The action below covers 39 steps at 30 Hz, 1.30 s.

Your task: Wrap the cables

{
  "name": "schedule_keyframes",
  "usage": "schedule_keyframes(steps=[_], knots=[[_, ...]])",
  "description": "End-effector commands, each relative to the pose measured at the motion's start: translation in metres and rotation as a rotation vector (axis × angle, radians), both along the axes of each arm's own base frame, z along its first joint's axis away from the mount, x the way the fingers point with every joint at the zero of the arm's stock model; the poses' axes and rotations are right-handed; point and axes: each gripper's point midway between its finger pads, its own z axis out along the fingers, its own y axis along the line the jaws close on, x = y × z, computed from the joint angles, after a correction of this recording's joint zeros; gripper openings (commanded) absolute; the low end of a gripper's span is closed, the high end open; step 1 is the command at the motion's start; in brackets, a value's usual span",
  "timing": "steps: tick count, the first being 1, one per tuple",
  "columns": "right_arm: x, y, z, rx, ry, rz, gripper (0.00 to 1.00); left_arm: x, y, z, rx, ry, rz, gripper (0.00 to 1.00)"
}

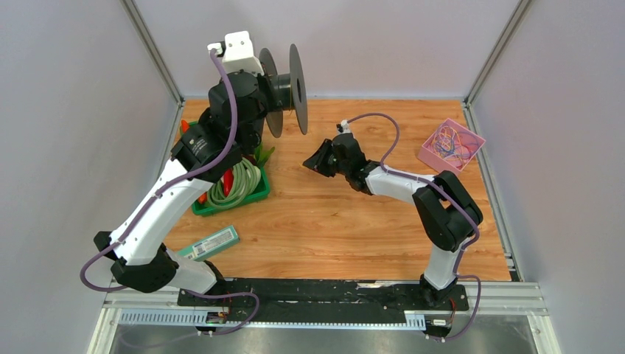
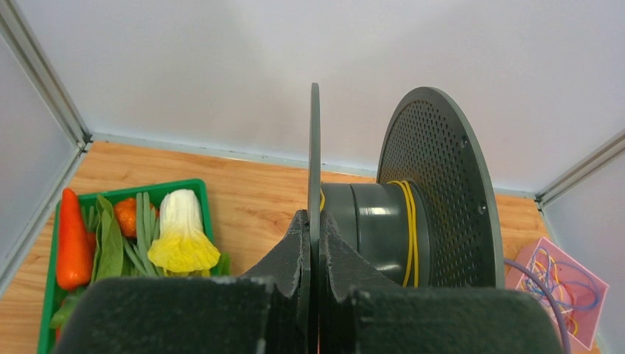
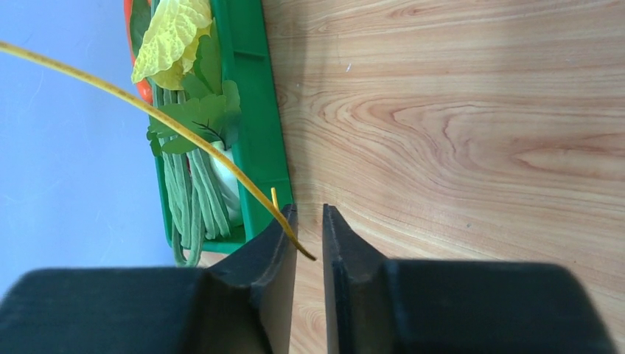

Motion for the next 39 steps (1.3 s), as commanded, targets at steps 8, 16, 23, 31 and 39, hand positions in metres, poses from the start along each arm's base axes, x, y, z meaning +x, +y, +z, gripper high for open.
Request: schedule_keyframes(steps=[8,16,23,31,39], knots=[[-0.020,-0.004,0.018,-0.046,-0.059,0.117,0.00,0.003,0.008,0.012,-0.037,-0.057,0.035,0.00],[-0.088,-0.031,0.026,-0.260,-0.350,0.542,0.00,0.020,0.013,-0.041,0.002,-0.020,0.066,0.00],[-0.150,-0.046,0.080,-0.331,-0.758,0.867,0.00,0.031,-0.001,-0.097,0.044,0.078,0.006,0.00],[-0.194,-0.040,0.124,-0.327,-0.989,1.104,0.00,0.039,-0.010,-0.129,0.051,0.168,-0.005,0.00],[-0.215,-0.034,0.191,-0.333,-1.334,1.165,0.00,0.043,-0.011,-0.168,0.077,0.290,-0.004,0.00]])
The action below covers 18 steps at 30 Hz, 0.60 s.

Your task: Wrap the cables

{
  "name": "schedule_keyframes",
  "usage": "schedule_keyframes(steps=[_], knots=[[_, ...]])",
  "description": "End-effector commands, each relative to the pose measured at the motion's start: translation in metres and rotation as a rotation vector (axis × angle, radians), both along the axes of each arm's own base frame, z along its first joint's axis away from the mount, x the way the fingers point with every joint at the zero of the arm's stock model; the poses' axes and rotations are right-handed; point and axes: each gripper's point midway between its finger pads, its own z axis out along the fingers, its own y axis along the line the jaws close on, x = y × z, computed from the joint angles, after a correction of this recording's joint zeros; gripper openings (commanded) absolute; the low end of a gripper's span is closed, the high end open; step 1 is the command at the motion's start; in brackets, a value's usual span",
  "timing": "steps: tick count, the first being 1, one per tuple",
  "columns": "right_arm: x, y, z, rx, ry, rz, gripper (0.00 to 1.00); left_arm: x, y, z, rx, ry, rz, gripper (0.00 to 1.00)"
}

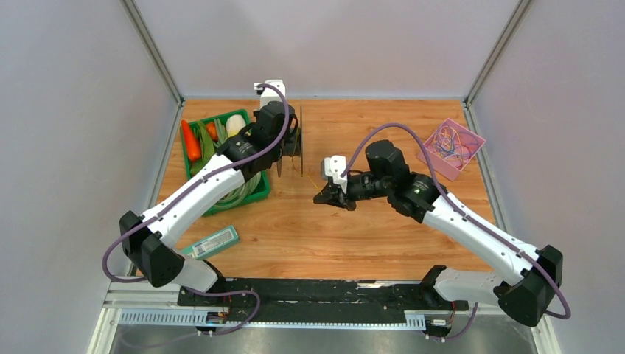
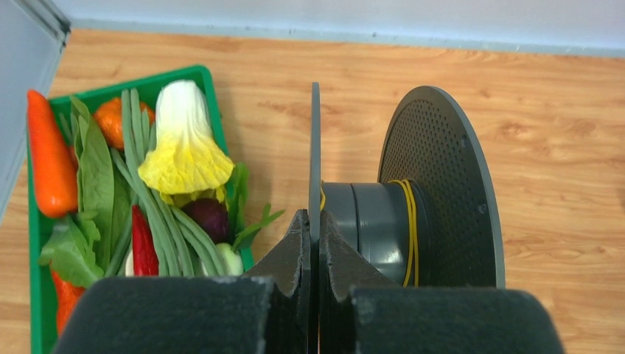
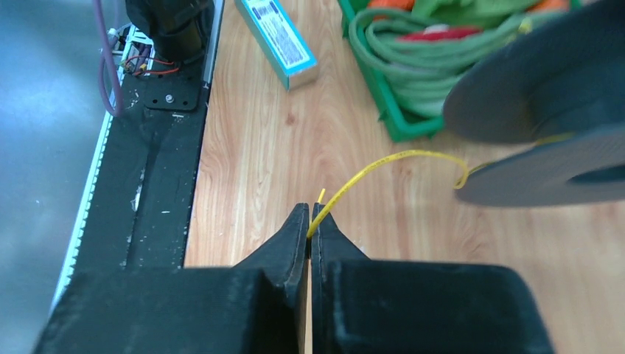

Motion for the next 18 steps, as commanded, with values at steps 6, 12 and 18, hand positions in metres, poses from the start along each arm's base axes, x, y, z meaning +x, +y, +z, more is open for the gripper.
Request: schedule_keyframes(steps=[6,12,18], knots=[[0.018,0.000,0.096,0.137,-0.524,0.043,0.00,-0.007,-0.026,0.000,-0.108,0.002,-0.150,0.00],[0.067,-0.007,0.113,0.112,-0.639,-0.066,0.00,-0.032,-0.055,-0.017,-0.114,0.025,-0.413,0.00],[0.100,-0.017,0.130,0.108,-0.714,-0.122,0.00,-0.065,-0.073,-0.012,-0.078,-0.050,-0.690,0.00]])
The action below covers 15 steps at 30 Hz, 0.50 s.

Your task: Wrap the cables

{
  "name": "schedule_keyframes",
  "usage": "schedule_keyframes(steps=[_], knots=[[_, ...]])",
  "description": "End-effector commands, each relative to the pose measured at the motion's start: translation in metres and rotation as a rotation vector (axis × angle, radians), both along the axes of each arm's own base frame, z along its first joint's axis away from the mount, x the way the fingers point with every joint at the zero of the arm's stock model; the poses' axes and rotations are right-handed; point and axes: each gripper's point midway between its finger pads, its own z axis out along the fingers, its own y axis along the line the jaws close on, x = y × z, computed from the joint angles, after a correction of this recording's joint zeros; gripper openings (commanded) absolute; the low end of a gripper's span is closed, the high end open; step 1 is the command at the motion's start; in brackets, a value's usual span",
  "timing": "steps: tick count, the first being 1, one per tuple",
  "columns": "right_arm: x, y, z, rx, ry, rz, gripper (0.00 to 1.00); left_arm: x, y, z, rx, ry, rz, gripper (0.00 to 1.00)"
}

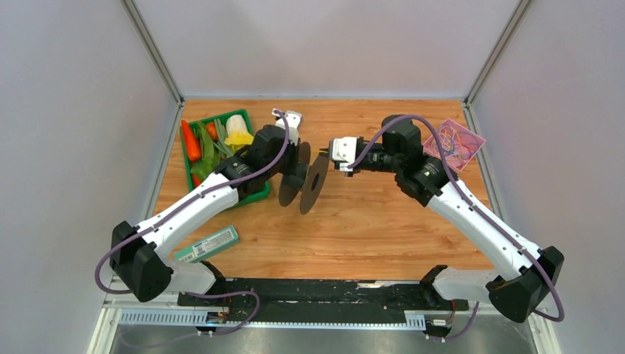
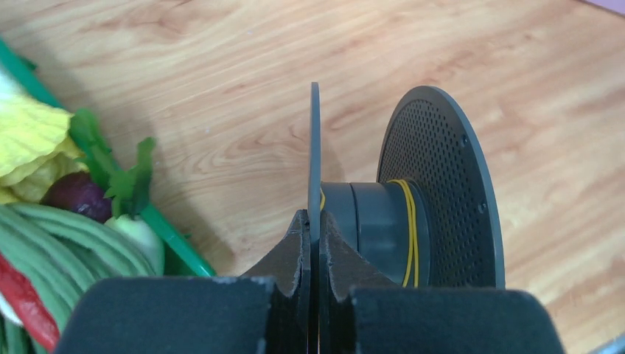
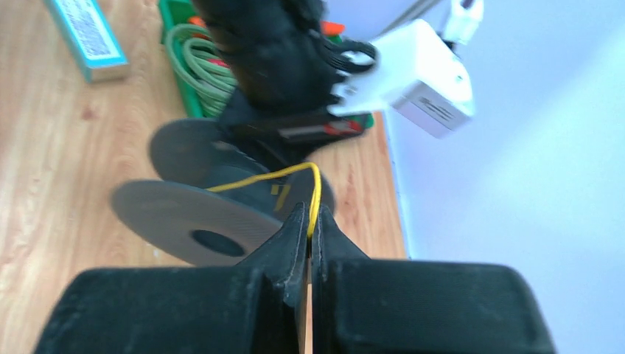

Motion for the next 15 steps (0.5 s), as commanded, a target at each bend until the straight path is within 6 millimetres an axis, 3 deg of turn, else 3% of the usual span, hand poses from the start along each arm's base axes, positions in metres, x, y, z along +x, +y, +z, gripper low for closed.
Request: schedule_keyframes(steps=[1,9,15], knots=[[0.024,-0.007,0.042,0.049,-0.153,-0.032,0.00,-0.026,-0.035,0.070,-0.156,-0.217,-0.317,0.00],[0.051,-0.028,0.036,0.018,-0.118,-0.061,0.00,-0.087,-0.058,0.084,-0.212,-0.267,-0.700,0.00],[0.076,-0.056,0.011,0.004,-0.009,-0.143,0.00,-0.104,-0.055,0.112,-0.329,-0.276,-0.716,0.00]])
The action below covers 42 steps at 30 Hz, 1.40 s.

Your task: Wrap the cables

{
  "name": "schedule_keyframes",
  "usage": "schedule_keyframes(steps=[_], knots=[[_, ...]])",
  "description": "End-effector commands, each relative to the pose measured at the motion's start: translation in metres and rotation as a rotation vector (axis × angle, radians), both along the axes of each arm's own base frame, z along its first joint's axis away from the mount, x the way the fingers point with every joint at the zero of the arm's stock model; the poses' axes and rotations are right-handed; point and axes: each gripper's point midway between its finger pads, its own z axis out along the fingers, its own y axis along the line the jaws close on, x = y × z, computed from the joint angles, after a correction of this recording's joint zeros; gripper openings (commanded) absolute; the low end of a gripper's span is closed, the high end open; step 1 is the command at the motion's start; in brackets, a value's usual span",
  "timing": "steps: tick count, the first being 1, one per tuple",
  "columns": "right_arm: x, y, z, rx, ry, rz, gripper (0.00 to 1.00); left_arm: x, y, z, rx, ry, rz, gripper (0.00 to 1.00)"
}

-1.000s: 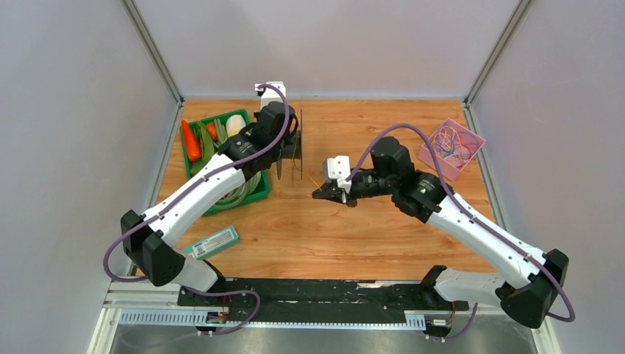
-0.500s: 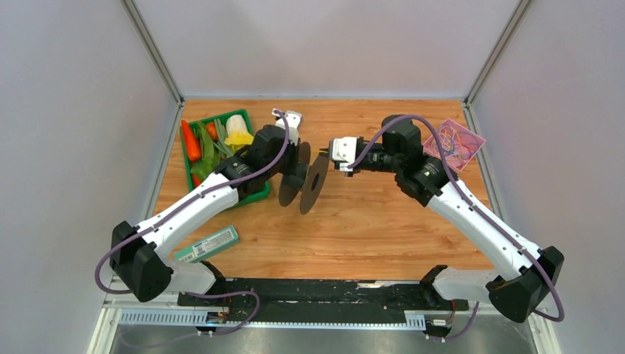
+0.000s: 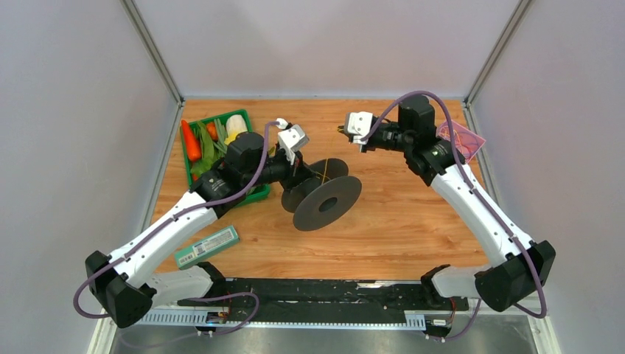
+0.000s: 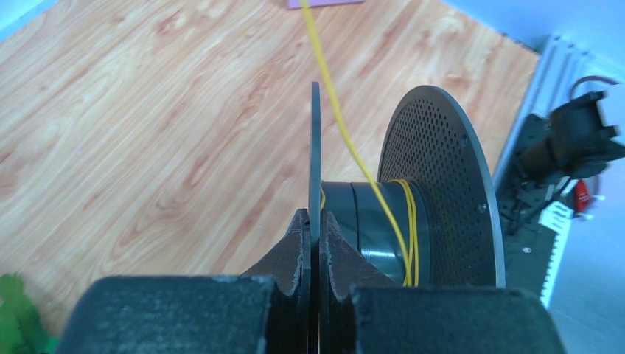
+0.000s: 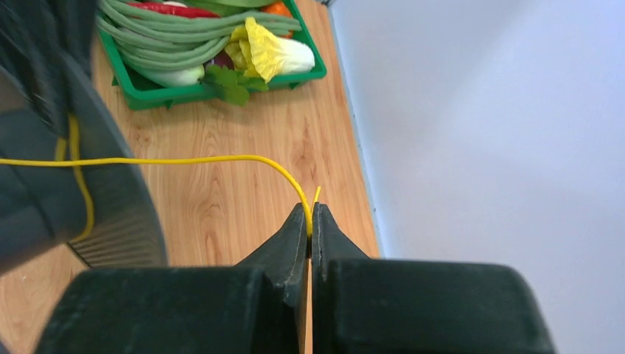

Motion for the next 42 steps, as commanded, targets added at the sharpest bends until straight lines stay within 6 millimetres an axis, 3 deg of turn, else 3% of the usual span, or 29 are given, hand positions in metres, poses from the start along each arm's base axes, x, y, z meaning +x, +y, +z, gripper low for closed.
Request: schedule_keyframes(steps=[1,6,13,20,23,27,32,35,38,42], knots=[[0.014,-0.017,-0.002,0.024,0.054,-0.033,0.00,-0.019,-0.003,0.065,-0.210,-0.091,-0.086,0.00],[0.025,-0.038,-0.022,0.046,0.160,-0.108,0.00,-0.020,0.010,0.104,-0.337,-0.093,-0.045,0.00],[0.027,-0.048,-0.046,0.114,0.333,-0.193,0.00,0.015,0.035,0.132,-0.545,0.078,0.140,0.00],[0.018,-0.032,-0.060,0.303,0.659,-0.225,0.00,0.055,0.053,0.159,-0.742,0.203,0.310,0.00],[0.015,-0.023,-0.056,0.399,0.781,-0.228,0.00,0.077,0.070,0.162,-0.797,0.256,0.462,0.00],[0.010,-0.013,-0.040,0.552,0.940,-0.210,0.00,0.110,0.091,0.150,-0.901,0.425,0.672,0.00],[0.006,-0.001,-0.028,0.663,1.110,-0.176,0.00,0.129,0.090,0.149,-0.976,0.542,0.735,0.00],[-0.002,0.011,-0.026,0.668,1.183,-0.134,0.00,0.134,0.089,0.155,-0.987,0.507,0.716,0.00],[-0.016,0.020,-0.038,0.611,1.240,-0.098,0.00,0.136,0.092,0.178,-0.999,0.376,0.668,0.00],[-0.025,0.018,-0.051,0.564,1.281,-0.097,0.00,0.141,0.100,0.188,-1.000,0.304,0.670,0.00]])
